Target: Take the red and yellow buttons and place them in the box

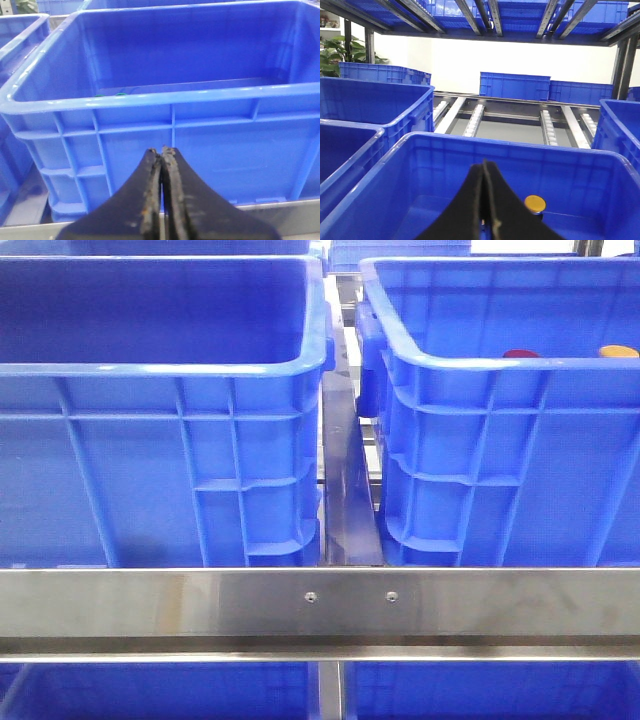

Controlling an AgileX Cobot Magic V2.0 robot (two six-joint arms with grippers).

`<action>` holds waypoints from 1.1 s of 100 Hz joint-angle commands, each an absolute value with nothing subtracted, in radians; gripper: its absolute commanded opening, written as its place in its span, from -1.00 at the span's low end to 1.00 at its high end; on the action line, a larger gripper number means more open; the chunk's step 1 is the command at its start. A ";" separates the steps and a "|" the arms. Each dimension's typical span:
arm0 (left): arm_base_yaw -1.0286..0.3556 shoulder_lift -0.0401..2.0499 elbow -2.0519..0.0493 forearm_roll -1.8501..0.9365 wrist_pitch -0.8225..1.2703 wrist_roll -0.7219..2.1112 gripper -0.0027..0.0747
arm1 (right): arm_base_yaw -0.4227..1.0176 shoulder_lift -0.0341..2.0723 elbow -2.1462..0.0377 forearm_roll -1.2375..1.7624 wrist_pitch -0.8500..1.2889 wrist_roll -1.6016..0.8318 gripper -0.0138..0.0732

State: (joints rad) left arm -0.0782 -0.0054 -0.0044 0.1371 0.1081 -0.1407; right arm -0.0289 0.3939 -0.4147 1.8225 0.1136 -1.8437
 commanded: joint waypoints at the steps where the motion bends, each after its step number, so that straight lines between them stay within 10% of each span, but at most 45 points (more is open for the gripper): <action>1: -0.077 -0.038 0.028 0.130 -0.066 -0.142 -0.98 | -0.028 0.400 -0.440 1.919 0.143 -1.845 -0.84; 110: -0.077 -0.038 0.043 0.130 -0.092 -0.142 -0.98 | -0.028 0.400 -0.440 1.919 0.143 -1.845 -0.84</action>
State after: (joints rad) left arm -0.0782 -0.0054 -0.0044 0.1371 -0.0090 -0.1407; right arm -0.0289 0.3939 -0.4147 1.8225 0.1136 -1.8437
